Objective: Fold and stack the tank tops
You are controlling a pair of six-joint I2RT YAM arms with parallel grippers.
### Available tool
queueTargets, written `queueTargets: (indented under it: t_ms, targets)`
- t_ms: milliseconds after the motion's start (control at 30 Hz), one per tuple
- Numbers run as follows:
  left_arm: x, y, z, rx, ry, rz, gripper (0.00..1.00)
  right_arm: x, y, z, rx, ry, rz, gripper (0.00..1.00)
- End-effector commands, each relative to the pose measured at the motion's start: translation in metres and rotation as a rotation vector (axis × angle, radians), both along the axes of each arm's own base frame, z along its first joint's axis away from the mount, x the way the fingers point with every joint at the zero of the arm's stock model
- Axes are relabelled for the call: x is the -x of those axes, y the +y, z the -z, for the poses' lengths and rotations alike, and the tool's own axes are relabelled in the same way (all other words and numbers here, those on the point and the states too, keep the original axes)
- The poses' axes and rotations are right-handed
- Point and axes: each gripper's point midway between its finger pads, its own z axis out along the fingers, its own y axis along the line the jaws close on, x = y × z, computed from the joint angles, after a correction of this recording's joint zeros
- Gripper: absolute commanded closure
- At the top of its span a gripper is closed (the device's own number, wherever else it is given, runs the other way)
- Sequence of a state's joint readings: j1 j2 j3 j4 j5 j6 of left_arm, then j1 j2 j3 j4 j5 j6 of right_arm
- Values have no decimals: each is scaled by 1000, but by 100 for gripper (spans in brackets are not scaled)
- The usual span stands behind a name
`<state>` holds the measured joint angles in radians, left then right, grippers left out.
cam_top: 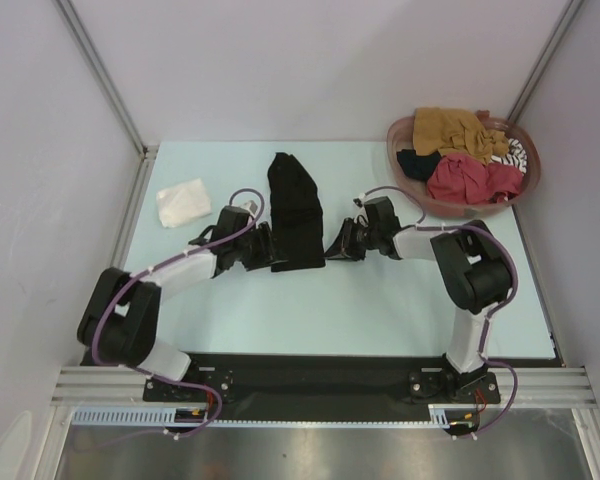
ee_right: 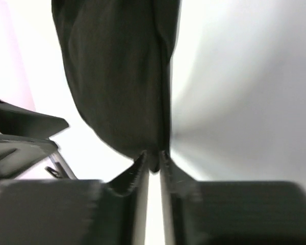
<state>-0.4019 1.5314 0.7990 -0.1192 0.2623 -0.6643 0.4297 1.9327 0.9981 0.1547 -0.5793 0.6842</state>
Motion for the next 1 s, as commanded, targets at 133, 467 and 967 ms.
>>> queueTargets:
  t_ms: [133,467,967]
  targets:
    - [14,36,-6,-134,-78,-64,43,11,-11,-22,91,-130,15,67]
    - [12,29,17,-237,-90,-31,26,14,-2,0,308,-223,-34,60]
    - [5,31,36,-333,-85,-4,37,14,-2,18,552,-329,-100,62]
